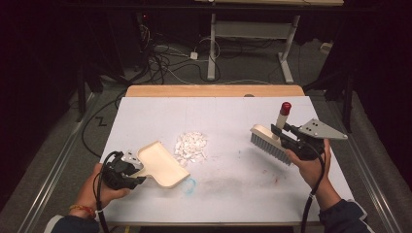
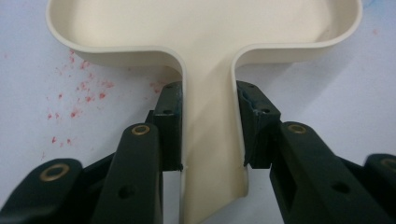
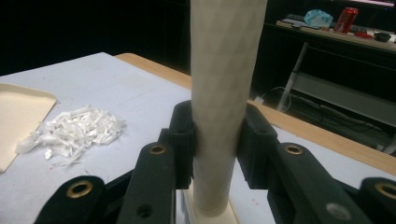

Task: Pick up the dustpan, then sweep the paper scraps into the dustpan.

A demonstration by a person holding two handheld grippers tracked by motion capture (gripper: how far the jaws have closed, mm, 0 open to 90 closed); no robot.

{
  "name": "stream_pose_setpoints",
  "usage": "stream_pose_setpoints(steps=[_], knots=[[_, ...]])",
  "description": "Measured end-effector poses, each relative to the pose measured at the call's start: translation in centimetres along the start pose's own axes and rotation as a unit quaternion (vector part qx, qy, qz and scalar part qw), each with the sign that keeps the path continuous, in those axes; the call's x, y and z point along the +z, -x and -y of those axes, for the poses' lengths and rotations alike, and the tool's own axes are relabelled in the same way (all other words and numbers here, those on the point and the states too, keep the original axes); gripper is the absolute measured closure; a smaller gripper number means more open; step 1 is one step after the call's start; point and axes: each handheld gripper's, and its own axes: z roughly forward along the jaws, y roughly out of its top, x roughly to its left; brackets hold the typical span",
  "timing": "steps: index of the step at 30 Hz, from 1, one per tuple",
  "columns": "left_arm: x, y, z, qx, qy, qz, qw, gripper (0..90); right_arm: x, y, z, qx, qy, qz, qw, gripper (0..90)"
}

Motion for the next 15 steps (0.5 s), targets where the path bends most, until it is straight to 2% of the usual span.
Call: stream_pose_setpoints(steps=[3,15], knots=[[0.0,0.0,0.0,0.002,0.0,-0.001,1.0,63.4,0.7,0.1,0.0,0.006,0.001,0.0,1.0,70.8],[0.4,0.0,-0.2,0.006,-0.001,-0.004,1.0,63.4,3.1,0.3,-0.4,0.002,-0.01,0.006,0.9999,70.8]])
